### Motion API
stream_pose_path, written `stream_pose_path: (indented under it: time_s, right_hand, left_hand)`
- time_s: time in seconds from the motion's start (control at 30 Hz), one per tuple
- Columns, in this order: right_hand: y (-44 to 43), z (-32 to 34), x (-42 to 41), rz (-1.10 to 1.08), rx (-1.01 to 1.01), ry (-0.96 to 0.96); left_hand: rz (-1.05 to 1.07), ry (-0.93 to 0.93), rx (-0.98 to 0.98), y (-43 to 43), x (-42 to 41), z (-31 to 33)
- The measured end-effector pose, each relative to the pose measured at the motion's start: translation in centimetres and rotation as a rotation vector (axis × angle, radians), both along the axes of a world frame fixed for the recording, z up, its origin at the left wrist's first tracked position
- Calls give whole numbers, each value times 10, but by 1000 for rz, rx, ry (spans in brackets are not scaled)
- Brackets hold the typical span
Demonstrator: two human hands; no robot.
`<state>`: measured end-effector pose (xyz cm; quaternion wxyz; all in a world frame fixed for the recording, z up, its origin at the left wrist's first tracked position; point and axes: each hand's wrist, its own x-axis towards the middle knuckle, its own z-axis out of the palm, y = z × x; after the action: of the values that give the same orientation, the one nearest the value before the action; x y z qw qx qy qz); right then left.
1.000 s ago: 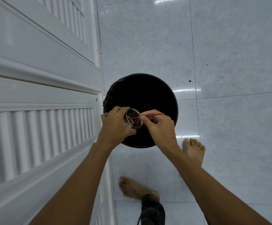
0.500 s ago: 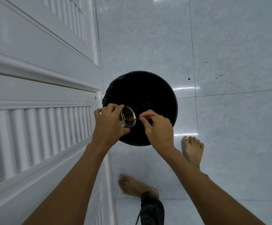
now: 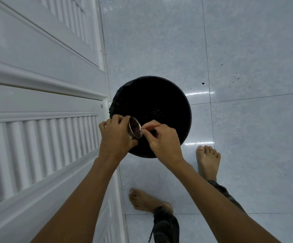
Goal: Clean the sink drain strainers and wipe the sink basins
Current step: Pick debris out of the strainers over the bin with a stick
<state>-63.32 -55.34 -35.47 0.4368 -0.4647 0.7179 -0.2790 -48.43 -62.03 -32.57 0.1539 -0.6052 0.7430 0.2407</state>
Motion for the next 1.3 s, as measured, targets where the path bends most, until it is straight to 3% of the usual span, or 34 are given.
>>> stream_pose_path:
  time_s: [0.07,0.13,0.2,0.3,0.37,0.43,0.53,0.6,0.7,0.8,0.87,1.03,1.3]
  right_hand:
    - [6,-4,0,44,27,79]
    - [11,-8,-3,-52,53,163]
    - [12,-13,-5,-131,74,83]
    - [12,-16,2,-17,108,-96]
    - [11,-20,-2,-2,138,18]
    - [8,-22,-12,-136,153,106]
    - [3,-23,-12,-10,136,17]
    - [5,-23,-9,52,143,140]
    - [6,-18,-21,-136,183,393]
    - [3,-3,-30,-110,127,391]
    - [-1,19,-36,-101,83,372]
    - [-23,128,-52,-158,-154,312]
    - [-109,404,3,-160,-673,6]
  left_hand:
    - [-8,-69,68,-2,-3,-1]
    - [1,-146,148,-4,-8,-3]
    - [34,-201,219,-8,-12,-5]
    - [42,-226,268,-11,-17,-8]
    - [46,-219,302,-10,-19,-9]
    - [69,-220,334,-10,-19,-10]
    - [103,-224,361,-14,-18,-7]
    - [143,-199,375,-13,-20,-5]
    - [277,-115,392,-12,-22,1]
    - [451,32,411,-6,-17,9]
    - [565,203,308,4,-19,21]
    - [784,581,-197,22,-41,102]
    - [975,763,-803,0,-30,356]
